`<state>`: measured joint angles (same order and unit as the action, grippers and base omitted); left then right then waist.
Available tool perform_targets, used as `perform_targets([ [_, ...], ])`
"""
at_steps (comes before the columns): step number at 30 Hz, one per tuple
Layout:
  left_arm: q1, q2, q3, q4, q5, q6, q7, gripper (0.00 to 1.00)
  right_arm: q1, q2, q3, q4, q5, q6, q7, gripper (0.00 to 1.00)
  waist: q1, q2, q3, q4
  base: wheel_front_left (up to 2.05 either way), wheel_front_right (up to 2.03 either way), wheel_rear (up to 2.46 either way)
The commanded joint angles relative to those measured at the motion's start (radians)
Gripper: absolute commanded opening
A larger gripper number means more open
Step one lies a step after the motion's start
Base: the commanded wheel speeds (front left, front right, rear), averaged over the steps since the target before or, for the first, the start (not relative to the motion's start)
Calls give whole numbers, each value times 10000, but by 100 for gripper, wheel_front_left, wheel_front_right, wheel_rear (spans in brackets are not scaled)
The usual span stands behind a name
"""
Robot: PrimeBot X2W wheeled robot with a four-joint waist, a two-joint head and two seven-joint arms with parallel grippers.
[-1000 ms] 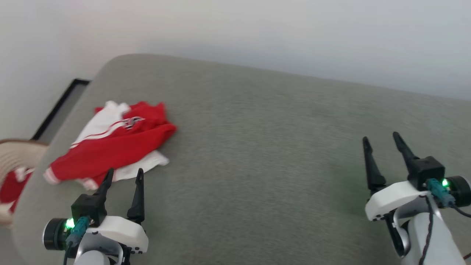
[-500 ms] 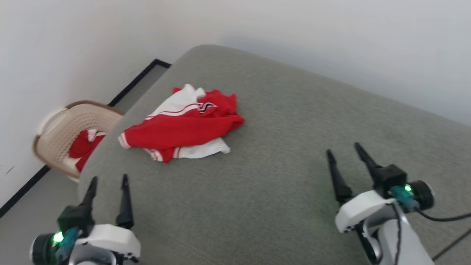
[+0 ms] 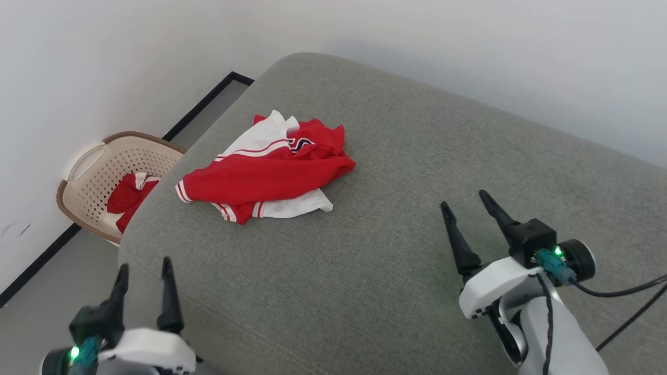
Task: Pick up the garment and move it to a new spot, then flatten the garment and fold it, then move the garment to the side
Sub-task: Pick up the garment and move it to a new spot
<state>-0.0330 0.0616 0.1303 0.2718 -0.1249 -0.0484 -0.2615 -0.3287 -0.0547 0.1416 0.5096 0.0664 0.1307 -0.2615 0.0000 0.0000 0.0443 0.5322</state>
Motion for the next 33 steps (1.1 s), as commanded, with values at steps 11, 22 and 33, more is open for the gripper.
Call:
perform_targets([
  [11, -3126, 883, -590, 1353, -317, -753, -51, 100, -374, -22, -208, -471, -417, -1, -46, 100, 0, 0, 1401, -1658, 0, 0, 0],
  [22, -6510, 3571, -2943, 4725, -3491, -801, 3537, 100, -1130, 31, -308, -806, -607, 1, -47, 100, 0, 0, 3076, -3484, 0, 0, 0],
  [33, -7179, 5612, -4133, 5405, -7478, -807, 7797, 100, -1727, 33, -10, -1240, -249, -1, -46, 100, 0, 0, 4200, -4798, 0, 0, 0],
])
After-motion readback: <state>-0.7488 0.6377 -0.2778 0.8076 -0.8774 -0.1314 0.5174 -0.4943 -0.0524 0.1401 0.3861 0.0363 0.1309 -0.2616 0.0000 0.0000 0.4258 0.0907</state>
